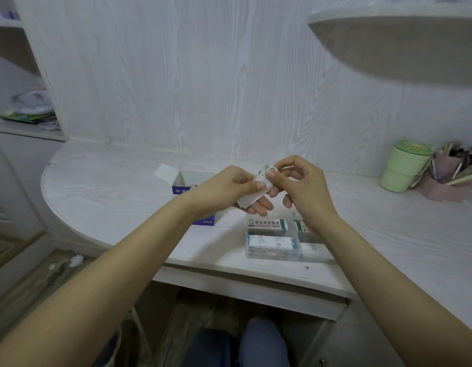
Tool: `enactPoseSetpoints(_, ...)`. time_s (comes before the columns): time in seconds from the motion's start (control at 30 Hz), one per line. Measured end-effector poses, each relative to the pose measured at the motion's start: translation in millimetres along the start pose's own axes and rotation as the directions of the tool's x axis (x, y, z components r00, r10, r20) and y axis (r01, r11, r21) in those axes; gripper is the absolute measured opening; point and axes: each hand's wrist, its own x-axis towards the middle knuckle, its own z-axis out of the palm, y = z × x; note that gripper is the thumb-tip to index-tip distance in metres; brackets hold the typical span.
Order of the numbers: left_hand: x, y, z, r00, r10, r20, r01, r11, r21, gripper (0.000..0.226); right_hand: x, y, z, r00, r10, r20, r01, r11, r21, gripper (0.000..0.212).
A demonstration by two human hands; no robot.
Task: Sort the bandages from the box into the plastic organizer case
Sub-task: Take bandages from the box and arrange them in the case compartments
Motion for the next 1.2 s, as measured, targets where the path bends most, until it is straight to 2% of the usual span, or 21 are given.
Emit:
enactPoseSetpoints(0.1, 3, -1, 7, 0.997, 0.048, -0.064, -0.057, 0.987, -0.151, 0.013, 0, -1, -6, 0.999, 0.045, -0.008, -0.045, 0.999, -0.003, 0.025)
enactPoseSetpoints(0.17, 4, -5, 12, 0.996, 0.046, -0.082, -0.063, 0.973, -0.222, 0.015, 2, -1, -10, 0.997, 0.07, -0.012, -0.07, 0.998, 0.005, 0.024)
enactPoseSetpoints(0.3, 3, -9, 15, 1.0, -0.023, 0.012, 0.026, 0.914, -0.404, 0.019, 2, 3, -16, 0.994, 0.104, -0.044, -0.104, 0.995, 0.004, 0.016)
enactPoseSetpoints(0.37, 4, -10, 14, 0.999, -0.048, -0.015, 0.038, 0.915, -0.402, 0.019, 1, 7, -18, 0.991, 0.129, -0.038, -0.128, 0.992, 0.01, 0.014)
enactPoseSetpoints(0.43, 5, -12, 12, 0.992, -0.068, -0.105, 0.024, 0.928, -0.371, 0.017, 1, 11, -18, 0.988, 0.149, -0.027, -0.148, 0.989, 0.017, 0.01)
enactPoseSetpoints(0.6, 8, -18, 6, 0.966, -0.108, -0.234, -0.006, 0.899, -0.438, 0.016, 4, 16, -22, 0.98, 0.196, -0.013, -0.193, 0.974, 0.115, 0.004)
enactPoseSetpoints(0.67, 8, -21, 6, 0.953, -0.086, -0.29, -0.033, 0.923, -0.382, 0.016, 7, 18, -23, 0.973, 0.231, 0.012, -0.23, 0.959, 0.166, 0.005)
enactPoseSetpoints(0.73, 8, -22, 6, 0.942, -0.033, -0.333, -0.065, 0.958, -0.279, 0.016, 8, 19, -22, 0.958, 0.281, 0.049, -0.285, 0.939, 0.193, 0.016)
enactPoseSetpoints(0.83, 12, -24, 6, 0.934, 0.003, -0.356, -0.068, 0.983, -0.171, 0.016, 11, 22, -20, 0.941, 0.331, 0.076, -0.339, 0.93, 0.145, 0.018)
enactPoseSetpoints(0.97, 16, -29, 5, 0.943, -0.044, -0.331, -0.042, 0.968, -0.248, 0.016, 19, 24, -21, 0.896, 0.434, 0.095, -0.445, 0.878, 0.176, 0.007)
enactPoseSetpoints(1.03, 16, -32, 4, 0.941, -0.053, -0.333, -0.048, 0.956, -0.289, 0.017, 22, 24, -22, 0.88, 0.462, 0.106, -0.474, 0.86, 0.187, 0.011)
enactPoseSetpoints(1.07, 17, -34, 3, 0.931, -0.044, -0.361, -0.054, 0.965, -0.257, 0.017, 24, 26, -23, 0.884, 0.458, 0.095, -0.468, 0.87, 0.154, 0.015)
enactPoseSetpoints(1.13, 19, -39, -2, 0.894, 0.038, -0.446, -0.057, 0.998, -0.03, 0.013, 30, 30, -25, 0.906, 0.423, 0.032, -0.424, 0.904, 0.044, 0.02)
enactPoseSetpoints(1.2, 21, -41, -5, 0.879, 0.118, -0.463, -0.043, 0.985, 0.169, 0.012, 37, 38, -27, 0.927, 0.373, -0.051, -0.376, 0.92, -0.111, 0.016)
